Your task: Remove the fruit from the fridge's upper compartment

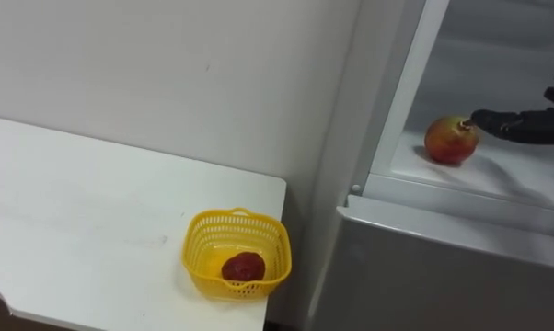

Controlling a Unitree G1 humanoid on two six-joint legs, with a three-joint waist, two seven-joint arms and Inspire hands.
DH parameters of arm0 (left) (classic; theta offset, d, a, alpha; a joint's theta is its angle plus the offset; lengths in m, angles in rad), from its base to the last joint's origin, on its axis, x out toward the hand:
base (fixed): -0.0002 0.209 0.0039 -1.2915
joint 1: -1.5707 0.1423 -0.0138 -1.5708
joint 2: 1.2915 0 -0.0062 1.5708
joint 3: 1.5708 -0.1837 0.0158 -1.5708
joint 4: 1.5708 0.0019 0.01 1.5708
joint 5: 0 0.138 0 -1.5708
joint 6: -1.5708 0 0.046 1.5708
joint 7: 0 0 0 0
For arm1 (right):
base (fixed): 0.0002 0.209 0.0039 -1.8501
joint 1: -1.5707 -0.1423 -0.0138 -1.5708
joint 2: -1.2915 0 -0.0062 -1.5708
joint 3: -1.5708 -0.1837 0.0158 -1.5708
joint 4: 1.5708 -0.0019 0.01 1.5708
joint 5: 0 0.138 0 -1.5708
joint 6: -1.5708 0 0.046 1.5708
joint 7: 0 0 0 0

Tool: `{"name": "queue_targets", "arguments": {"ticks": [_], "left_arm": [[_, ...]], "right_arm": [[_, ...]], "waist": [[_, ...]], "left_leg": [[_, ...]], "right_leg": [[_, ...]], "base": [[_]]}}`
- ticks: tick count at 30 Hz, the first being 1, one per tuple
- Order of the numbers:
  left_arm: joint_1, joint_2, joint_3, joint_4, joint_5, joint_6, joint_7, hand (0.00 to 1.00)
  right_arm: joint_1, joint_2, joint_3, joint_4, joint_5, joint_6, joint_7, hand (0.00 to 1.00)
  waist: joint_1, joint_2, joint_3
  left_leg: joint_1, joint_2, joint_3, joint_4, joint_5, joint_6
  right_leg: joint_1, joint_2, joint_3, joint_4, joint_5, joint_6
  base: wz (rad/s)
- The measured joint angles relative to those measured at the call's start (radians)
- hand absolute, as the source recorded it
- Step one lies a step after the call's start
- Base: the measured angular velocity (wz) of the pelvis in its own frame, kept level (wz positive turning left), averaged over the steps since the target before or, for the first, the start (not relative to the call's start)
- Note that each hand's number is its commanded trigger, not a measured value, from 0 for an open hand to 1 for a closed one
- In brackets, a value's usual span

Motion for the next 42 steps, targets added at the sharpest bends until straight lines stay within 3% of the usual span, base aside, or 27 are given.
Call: {"name": "queue_targets", "arguments": {"ticks": [5, 9, 15, 30, 40, 41, 42], "left_arm": [[0.006, 0.000, 0.006, 0.008, 0.000, 0.000, 0.000, 0.00], [0.008, 0.000, 0.029, 0.019, 0.001, -0.001, 0.000, 0.00], [0.008, 0.000, 0.045, 0.018, 0.004, -0.001, 0.000, 0.00], [0.011, 0.002, 0.045, -0.009, 0.003, 0.000, -0.034, 0.00], [0.029, 0.003, 0.045, -0.014, -0.002, -0.001, -0.044, 0.00], [0.028, 0.003, 0.045, -0.010, -0.002, -0.001, -0.044, 0.00], [0.028, 0.002, 0.045, -0.007, -0.002, -0.001, -0.044, 0.00]], "right_arm": [[0.000, 0.000, 0.000, 0.004, 0.013, 0.000, -0.001, 0.00], [0.000, 0.000, 0.000, 0.059, 0.029, 0.000, 0.001, 0.00], [-0.001, 0.000, 0.010, 0.115, 0.024, 0.000, 0.012, 0.00], [-0.006, 0.000, 0.036, 0.121, 0.019, 0.001, 0.045, 0.00], [-0.006, 0.000, 0.038, 0.127, -0.001, 0.001, 0.055, 0.00], [-0.006, 0.000, 0.038, 0.136, -0.001, 0.001, 0.055, 0.64], [-0.006, 0.000, 0.038, 0.148, -0.001, 0.001, 0.055, 0.86]], "waist": [[0.008, 0.003, 0.0024], [0.029, -0.001, 0.0000], [0.059, -0.006, 0.0033], [0.072, -0.002, 0.0083], [0.080, -0.001, 0.0088], [0.080, -0.001, 0.0087], [0.082, -0.002, 0.0085]], "left_leg": [[-0.005, -0.001, -0.006, 0.001, 0.000, 0.000], [-0.007, -0.001, -0.009, 0.005, 0.001, 0.000], [-0.024, -0.001, -0.014, 0.007, 0.001, 0.000], [-0.081, -0.007, -0.060, 0.039, 0.001, -0.001], [-0.081, -0.013, -0.071, 0.037, 0.003, -0.001], [-0.081, -0.013, -0.071, 0.036, 0.003, -0.001], [-0.081, -0.013, -0.071, 0.036, 0.003, -0.001]], "right_leg": [[-0.002, -0.001, -0.001, -0.003, 0.000, 0.000], [-0.004, 0.000, -0.004, -0.003, 0.000, 0.000], [-0.017, 0.000, -0.013, -0.001, 0.000, 0.000], [-0.034, -0.004, -0.074, -0.001, 0.000, 0.000], [-0.030, -0.007, -0.089, -0.003, 0.000, 0.000], [-0.030, -0.008, -0.089, -0.003, 0.000, 0.000], [-0.030, -0.008, -0.089, -0.003, 0.000, 0.000]], "base": [[0.01], [0.01], [0.02], [0.11], [0.04], [0.00], [0.00]]}}
